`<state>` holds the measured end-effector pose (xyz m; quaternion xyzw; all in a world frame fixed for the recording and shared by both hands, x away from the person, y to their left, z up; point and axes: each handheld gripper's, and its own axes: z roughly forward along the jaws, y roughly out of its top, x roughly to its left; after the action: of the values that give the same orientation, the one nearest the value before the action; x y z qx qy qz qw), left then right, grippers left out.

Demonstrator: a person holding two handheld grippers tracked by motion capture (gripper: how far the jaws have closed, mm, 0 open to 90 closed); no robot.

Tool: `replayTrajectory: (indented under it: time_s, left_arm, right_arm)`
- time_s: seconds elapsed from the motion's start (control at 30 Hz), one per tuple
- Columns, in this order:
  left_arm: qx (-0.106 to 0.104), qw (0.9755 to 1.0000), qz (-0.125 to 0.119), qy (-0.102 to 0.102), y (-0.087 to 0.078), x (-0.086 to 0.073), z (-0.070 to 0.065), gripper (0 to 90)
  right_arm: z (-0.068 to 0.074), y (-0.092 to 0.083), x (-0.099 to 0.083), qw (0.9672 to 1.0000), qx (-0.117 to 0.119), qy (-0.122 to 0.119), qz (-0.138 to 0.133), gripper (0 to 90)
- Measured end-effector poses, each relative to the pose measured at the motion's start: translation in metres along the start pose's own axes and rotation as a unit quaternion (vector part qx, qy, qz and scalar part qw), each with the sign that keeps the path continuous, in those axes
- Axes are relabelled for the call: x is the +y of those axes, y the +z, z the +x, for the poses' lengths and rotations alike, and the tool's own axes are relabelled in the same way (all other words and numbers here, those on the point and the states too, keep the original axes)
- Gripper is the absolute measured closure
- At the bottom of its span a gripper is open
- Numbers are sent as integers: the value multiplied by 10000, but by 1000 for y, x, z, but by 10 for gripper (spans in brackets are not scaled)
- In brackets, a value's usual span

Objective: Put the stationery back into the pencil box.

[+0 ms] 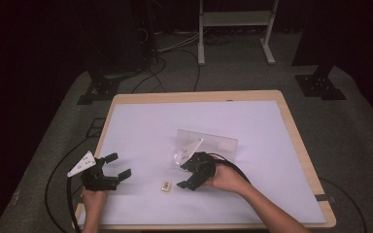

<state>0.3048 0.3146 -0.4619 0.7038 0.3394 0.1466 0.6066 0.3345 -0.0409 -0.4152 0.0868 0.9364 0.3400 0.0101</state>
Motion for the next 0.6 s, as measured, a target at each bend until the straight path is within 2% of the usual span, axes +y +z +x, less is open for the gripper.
replayTrajectory:
  time_s: [0.6]
  left_arm:
    - [-6, 10000, -8, -15, 0, 0, 0, 0]
  right_arm:
    - [6, 25, 10, 9998, 159, -62, 52, 322]
